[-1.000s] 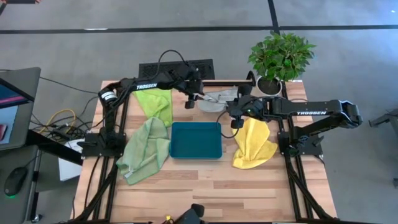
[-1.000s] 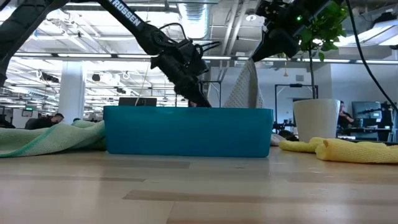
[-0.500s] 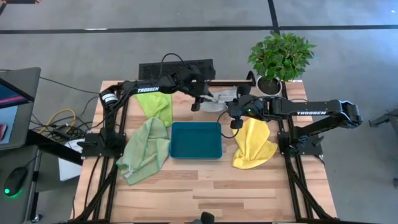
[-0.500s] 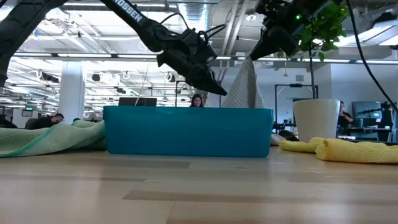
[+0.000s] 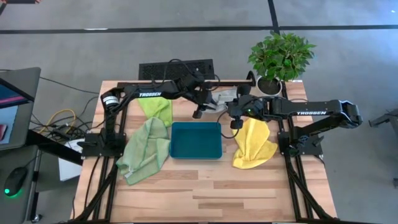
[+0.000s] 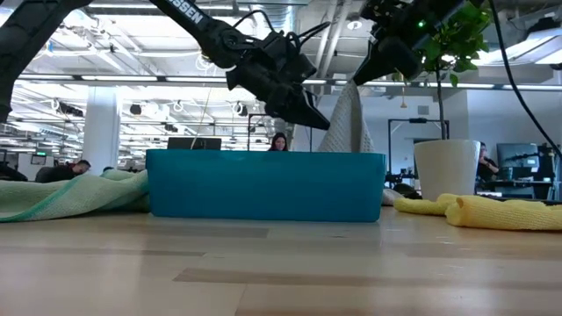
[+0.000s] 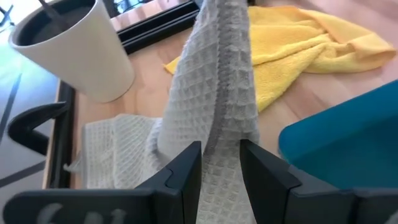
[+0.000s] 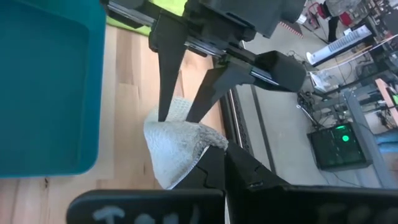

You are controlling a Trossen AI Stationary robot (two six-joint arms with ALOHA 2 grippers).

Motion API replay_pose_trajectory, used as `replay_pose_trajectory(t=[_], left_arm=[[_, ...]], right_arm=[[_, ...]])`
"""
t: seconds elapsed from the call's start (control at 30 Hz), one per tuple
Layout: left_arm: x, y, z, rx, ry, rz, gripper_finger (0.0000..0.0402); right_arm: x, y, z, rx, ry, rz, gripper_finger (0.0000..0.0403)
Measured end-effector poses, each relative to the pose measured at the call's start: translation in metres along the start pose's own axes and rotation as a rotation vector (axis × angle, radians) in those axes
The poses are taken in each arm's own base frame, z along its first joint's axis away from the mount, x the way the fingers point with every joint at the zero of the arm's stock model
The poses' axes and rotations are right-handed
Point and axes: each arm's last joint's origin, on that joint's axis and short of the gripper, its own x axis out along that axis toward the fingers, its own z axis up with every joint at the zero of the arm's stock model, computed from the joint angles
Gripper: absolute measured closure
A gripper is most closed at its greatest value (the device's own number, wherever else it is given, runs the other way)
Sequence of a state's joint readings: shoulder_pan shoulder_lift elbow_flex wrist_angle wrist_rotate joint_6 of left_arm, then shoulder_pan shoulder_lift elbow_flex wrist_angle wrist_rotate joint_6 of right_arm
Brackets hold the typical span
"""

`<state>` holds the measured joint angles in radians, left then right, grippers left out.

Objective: Fold microfiber towels
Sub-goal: Fold the gray microfiber towel

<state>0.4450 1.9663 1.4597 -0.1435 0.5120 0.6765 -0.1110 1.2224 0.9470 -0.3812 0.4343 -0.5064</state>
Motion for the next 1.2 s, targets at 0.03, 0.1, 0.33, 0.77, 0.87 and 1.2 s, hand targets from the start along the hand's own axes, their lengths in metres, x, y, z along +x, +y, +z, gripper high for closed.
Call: replay_pose_trajectory(t=[0.03, 0.1, 0.33, 0.77, 0.87, 1.2], left_arm=[[0.000, 0.000, 0.000, -0.002, -0.007, -0.012, 0.0298], [0.000, -0.002, 0.000, -0.008, -0.017, -0.040, 0.0298], [0.000, -0.006, -0.005, -0.005, 0.015, -0.095, 0.0298], [-0.001, -0.006, -0.011, 0.043, 0.137, -0.020, 0.0298], [-0.001, -0.006, -0.011, 0.044, 0.137, -0.020, 0.0298], [-0.001, -0.006, -0.011, 0.068, 0.134, -0.025, 0.0300]], right_arm=[[0.000, 0.000, 0.000, -0.001, 0.001, 0.001, 0.0391], [0.000, 0.000, -0.001, -0.004, 0.009, 0.005, 0.0391], [0.000, 0.001, -0.002, -0.008, 0.016, 0.008, 0.0391], [0.000, 0.000, -0.001, -0.032, 0.016, -0.001, 0.0391], [0.000, 0.000, -0.001, -0.033, 0.015, -0.001, 0.0391], [0.000, -0.001, 0.002, -0.045, -0.025, 0.000, 0.0391]])
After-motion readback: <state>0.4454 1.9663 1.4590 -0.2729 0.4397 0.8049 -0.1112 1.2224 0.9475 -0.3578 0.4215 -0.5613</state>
